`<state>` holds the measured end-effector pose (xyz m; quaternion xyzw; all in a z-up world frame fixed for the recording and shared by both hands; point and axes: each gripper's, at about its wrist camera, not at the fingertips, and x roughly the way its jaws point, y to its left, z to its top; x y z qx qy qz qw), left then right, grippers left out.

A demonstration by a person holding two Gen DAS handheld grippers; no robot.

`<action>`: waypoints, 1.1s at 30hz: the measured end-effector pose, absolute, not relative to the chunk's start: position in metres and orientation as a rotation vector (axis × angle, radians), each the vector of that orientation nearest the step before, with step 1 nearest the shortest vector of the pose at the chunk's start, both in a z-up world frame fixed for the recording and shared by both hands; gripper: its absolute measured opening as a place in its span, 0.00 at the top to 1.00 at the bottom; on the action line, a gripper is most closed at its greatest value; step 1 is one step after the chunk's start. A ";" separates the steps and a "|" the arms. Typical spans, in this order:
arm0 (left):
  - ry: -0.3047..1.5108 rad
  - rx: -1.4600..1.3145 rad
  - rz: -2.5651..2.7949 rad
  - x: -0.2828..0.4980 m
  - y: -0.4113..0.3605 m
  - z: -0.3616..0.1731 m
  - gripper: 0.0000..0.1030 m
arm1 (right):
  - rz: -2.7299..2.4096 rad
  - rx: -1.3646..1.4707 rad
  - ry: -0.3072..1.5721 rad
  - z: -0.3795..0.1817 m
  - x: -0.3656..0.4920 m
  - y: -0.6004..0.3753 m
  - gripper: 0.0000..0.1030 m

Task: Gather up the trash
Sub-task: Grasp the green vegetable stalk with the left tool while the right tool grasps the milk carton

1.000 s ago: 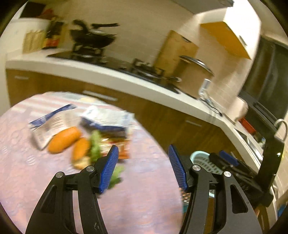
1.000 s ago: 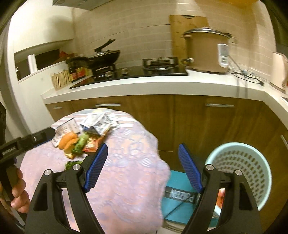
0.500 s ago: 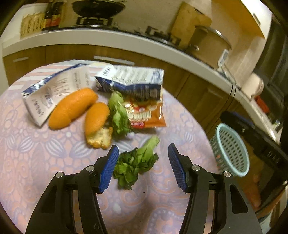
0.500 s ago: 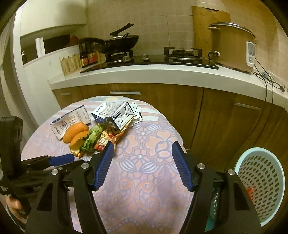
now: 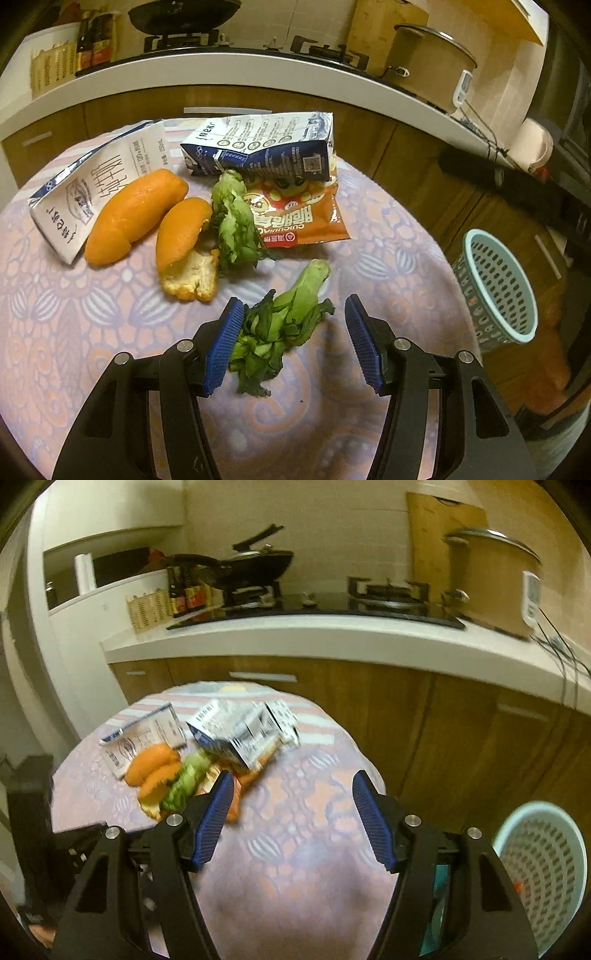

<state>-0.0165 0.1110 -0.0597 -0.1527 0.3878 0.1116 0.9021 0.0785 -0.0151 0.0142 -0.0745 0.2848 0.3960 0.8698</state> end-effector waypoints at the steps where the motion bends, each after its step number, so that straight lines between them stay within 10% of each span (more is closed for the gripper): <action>1: 0.812 -0.305 0.243 -0.014 0.111 -0.061 0.47 | 0.848 -0.168 0.582 0.017 0.081 -0.008 0.39; 19: 0.806 -0.290 0.255 -0.005 0.109 -0.061 0.49 | 1.042 -0.328 0.593 -0.007 0.130 0.091 0.17; 33: 0.797 -0.316 0.240 -0.009 0.115 -0.059 0.49 | 1.088 -0.459 0.621 -0.026 0.106 0.106 0.38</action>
